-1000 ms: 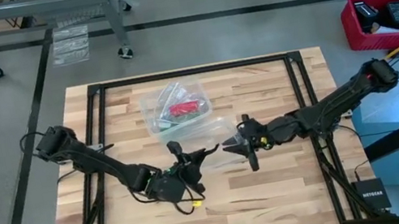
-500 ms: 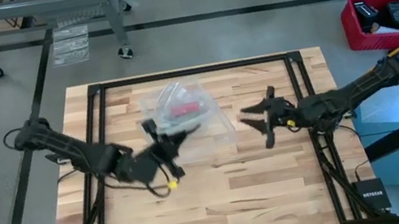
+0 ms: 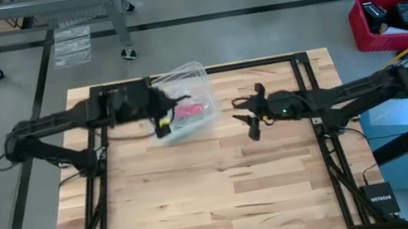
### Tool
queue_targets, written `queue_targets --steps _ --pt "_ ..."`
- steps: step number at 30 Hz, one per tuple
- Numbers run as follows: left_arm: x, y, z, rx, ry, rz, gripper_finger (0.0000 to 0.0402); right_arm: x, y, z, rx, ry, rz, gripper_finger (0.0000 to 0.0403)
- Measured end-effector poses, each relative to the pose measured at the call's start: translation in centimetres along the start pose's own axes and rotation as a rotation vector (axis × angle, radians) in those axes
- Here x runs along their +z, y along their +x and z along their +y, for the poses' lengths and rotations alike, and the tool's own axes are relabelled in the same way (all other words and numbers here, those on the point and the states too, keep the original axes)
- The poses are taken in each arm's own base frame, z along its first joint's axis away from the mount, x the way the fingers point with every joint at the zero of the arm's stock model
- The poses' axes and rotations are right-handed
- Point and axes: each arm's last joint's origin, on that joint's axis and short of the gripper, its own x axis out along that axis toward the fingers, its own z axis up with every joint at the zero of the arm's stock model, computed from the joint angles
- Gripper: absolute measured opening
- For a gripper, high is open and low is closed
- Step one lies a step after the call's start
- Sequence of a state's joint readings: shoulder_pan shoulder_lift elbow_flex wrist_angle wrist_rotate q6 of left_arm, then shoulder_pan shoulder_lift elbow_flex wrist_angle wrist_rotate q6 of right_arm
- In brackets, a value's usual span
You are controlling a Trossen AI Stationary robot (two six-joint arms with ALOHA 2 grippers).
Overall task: Roll bandage
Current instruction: Close the transparent container
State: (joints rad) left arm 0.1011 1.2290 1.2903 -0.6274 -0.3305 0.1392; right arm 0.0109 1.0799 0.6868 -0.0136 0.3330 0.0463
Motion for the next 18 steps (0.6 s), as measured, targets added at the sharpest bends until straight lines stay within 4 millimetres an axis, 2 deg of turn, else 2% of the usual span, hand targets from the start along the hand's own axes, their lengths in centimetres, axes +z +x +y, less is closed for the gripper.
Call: queue_targets --steps 4,9,14,18 --pt "-0.8 2.0 2.8 -0.056 -0.036 0.041 0.0021 -0.8 1.7 -0.7 0.045 0.009 0.06 0.0149" --pt "-2.5 4.9 5.2 -0.109 -0.083 0.158 0.002 -1.8 3.2 -0.8 0.062 0.006 0.122 0.0149" --pt "-3.6 7.4 6.3 -0.17 -0.136 0.207 0.002 -2.4 3.9 -0.6 0.074 -0.002 0.157 0.0149" --pt "-4.6 8.6 6.3 -0.176 -0.165 0.265 0.002 -2.7 4.3 -0.4 0.092 -0.005 0.174 0.0149"
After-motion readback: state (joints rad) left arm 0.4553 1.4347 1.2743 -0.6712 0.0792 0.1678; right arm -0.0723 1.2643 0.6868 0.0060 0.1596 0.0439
